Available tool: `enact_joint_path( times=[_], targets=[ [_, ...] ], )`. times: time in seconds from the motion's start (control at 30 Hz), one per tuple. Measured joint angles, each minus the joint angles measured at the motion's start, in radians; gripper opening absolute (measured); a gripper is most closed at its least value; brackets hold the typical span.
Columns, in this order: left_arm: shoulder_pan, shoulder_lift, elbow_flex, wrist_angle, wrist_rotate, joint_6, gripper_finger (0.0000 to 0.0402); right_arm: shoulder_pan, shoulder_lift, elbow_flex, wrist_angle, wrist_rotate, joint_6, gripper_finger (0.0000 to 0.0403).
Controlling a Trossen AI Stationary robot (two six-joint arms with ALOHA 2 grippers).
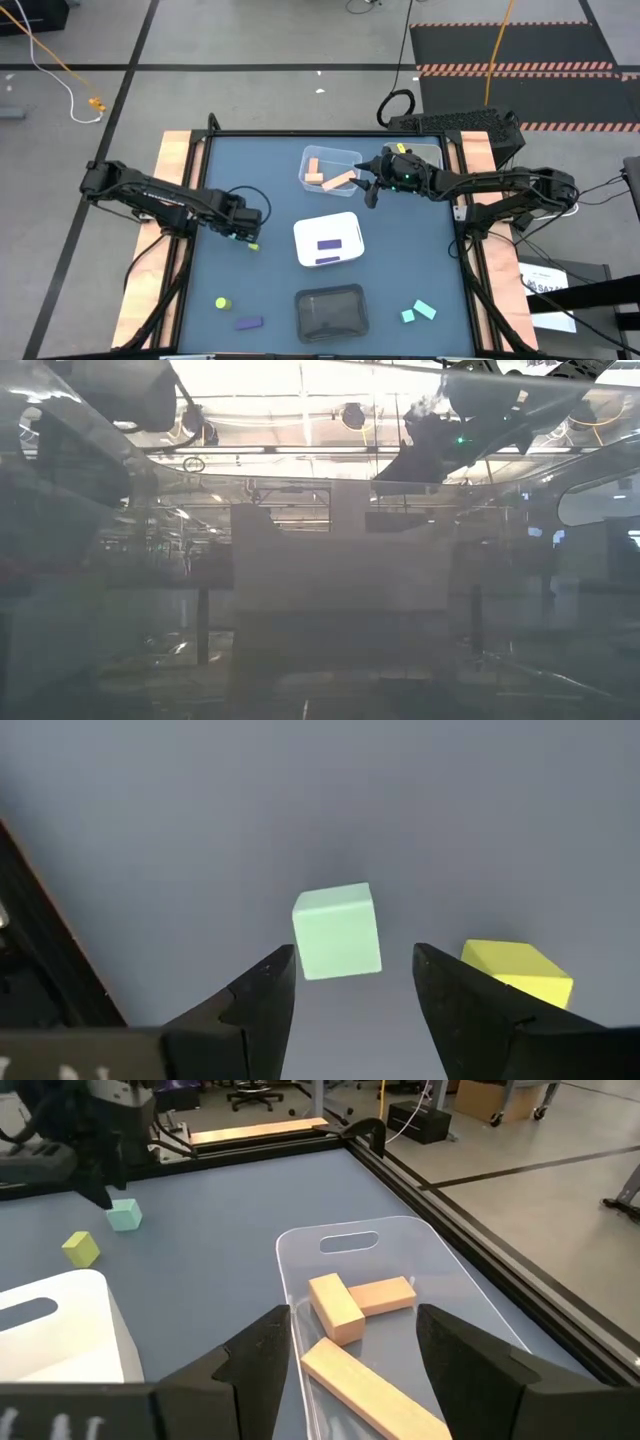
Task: Sort & place blocks by color
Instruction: Put the top light-blue square block into the transparent black bin
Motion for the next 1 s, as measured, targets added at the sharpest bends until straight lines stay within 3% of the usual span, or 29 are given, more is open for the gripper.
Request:
enact_joint_path(
  times=[0.17, 0.4, 0.57, 0.87, 1.0],
  targets=[
    [0.000, 0.000, -0.049, 0.016, 0.000, -0.047, 0.0202, 0.000, 0.000, 0.000, 0.000, 0.000, 0.008, 0.0210],
    [0.000, -0.001, -0.111, 0.189, 0.000, -0.031, 0.0202, 0.000, 0.000, 0.000, 0.000, 0.000, 0.009, 0.0210],
    [0.001, 0.001, -0.160, 0.193, -0.010, -0.040, 0.0201, 0.000, 0.000, 0.000, 0.001, 0.000, 0.008, 0.0210],
    [0.001, -0.002, -0.186, 0.214, -0.013, -0.011, 0.0148, 0.000, 0.000, 0.000, 0.000, 0.000, 0.009, 0.0210],
    [0.000, -0.001, -0.186, 0.230, -0.029, 0.043, 0.0145, 0.000, 0.000, 0.000, 0.000, 0.000, 0.009, 0.0210]
  ],
)
